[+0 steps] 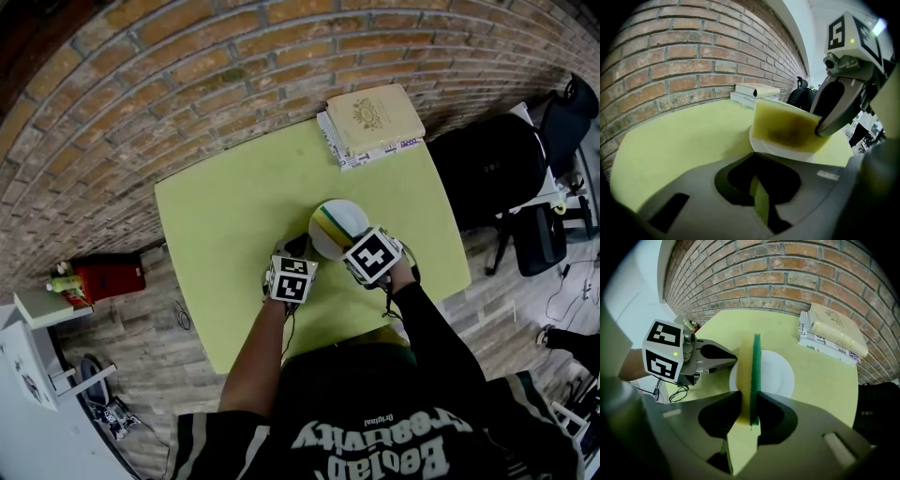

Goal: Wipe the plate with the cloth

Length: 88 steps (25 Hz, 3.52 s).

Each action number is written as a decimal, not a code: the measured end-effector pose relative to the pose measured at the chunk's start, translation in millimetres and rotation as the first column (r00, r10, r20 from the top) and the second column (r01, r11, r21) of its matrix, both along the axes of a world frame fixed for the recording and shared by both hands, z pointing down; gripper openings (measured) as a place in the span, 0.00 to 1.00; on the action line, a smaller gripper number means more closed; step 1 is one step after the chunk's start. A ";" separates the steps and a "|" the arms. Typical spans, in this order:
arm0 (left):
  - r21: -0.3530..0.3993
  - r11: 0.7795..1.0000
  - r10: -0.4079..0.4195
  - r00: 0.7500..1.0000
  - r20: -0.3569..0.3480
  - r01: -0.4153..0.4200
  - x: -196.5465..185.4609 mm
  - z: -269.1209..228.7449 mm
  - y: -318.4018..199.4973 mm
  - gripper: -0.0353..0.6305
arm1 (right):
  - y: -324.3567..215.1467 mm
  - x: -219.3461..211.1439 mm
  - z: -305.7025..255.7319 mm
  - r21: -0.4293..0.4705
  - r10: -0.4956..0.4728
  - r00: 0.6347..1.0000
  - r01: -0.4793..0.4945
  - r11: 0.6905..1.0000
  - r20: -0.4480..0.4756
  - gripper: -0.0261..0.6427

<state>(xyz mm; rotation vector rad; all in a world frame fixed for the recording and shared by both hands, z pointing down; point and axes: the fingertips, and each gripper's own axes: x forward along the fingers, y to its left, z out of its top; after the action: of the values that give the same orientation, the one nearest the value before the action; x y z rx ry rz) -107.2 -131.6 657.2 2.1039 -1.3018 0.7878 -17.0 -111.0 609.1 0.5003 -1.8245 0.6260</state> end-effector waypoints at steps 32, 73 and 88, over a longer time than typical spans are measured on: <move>-0.004 0.999 0.050 0.999 0.013 -0.050 2.5 4.0 3.6 0.06 | -20.6 89.0 0.6 0.052 0.184 0.977 -0.179 0.982 -0.104 0.21; 0.066 0.995 0.081 0.996 -0.033 -0.079 14.9 -8.1 11.5 0.07 | 36.7 -10.3 1.0 -0.074 0.064 0.997 -0.060 0.995 0.043 0.21; 0.082 0.994 0.069 0.998 -0.015 -0.068 13.7 -8.0 11.2 0.07 | 28.9 18.8 1.3 -0.050 0.111 0.994 -0.111 0.993 -0.005 0.21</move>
<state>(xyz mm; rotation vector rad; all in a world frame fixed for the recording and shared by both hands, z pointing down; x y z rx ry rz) -93.5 -120.4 649.2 2.2248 -1.2782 0.7546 1.9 -82.1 610.5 0.5713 -1.7833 0.7453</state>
